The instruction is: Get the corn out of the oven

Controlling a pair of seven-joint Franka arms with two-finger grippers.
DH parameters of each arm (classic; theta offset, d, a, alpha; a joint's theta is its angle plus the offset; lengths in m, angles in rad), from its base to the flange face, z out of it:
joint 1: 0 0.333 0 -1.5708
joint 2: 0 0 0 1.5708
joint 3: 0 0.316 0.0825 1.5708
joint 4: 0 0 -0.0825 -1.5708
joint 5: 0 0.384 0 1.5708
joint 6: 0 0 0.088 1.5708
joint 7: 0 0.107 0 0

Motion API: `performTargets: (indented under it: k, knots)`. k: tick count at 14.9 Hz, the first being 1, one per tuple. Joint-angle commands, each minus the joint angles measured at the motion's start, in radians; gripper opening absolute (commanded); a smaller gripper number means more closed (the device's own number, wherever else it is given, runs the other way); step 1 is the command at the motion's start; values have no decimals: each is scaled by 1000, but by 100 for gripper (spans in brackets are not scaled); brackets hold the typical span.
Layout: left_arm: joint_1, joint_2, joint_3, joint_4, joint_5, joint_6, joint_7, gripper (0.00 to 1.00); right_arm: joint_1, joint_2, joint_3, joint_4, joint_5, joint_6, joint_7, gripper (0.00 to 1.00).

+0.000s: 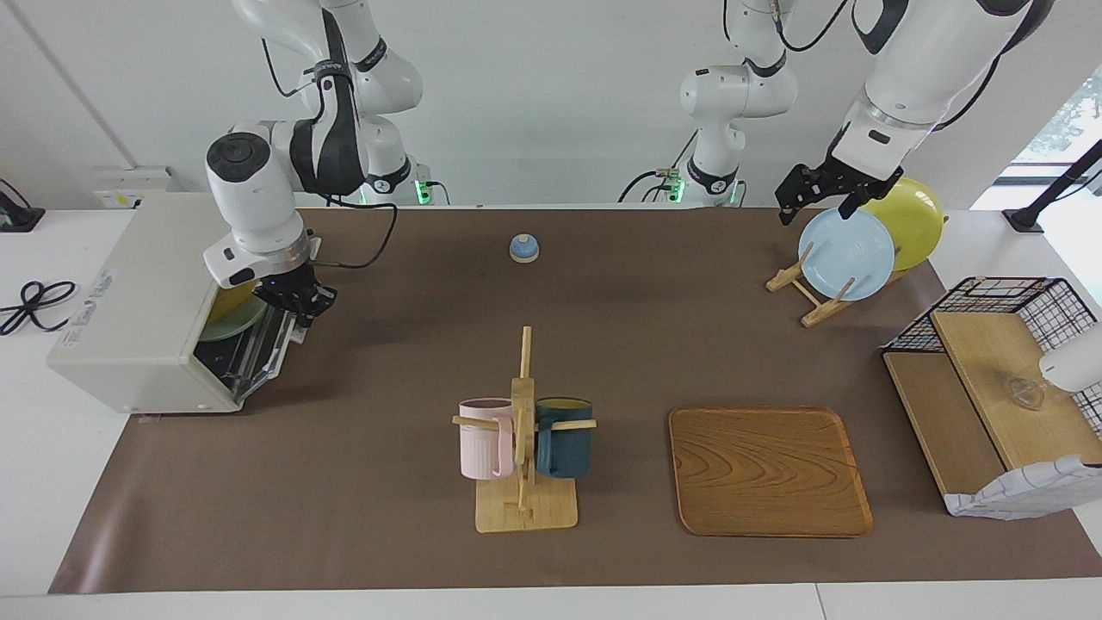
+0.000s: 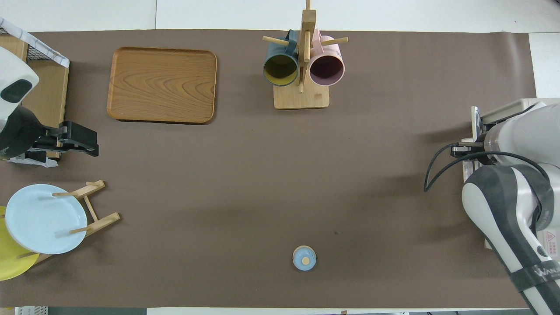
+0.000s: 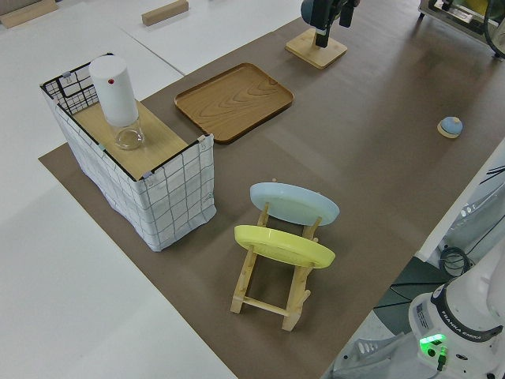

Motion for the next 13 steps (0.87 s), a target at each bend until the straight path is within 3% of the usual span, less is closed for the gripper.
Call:
performTargets:
  k: [1,13]
  knots:
    - [5,-21,-4,-12,4,-13,7,100,-1,65,-13,11,21,96,-3,0]
    - [1,-19,-4,-12,4,14,-4,100,40,130,-12,-64,64,227,48,0]
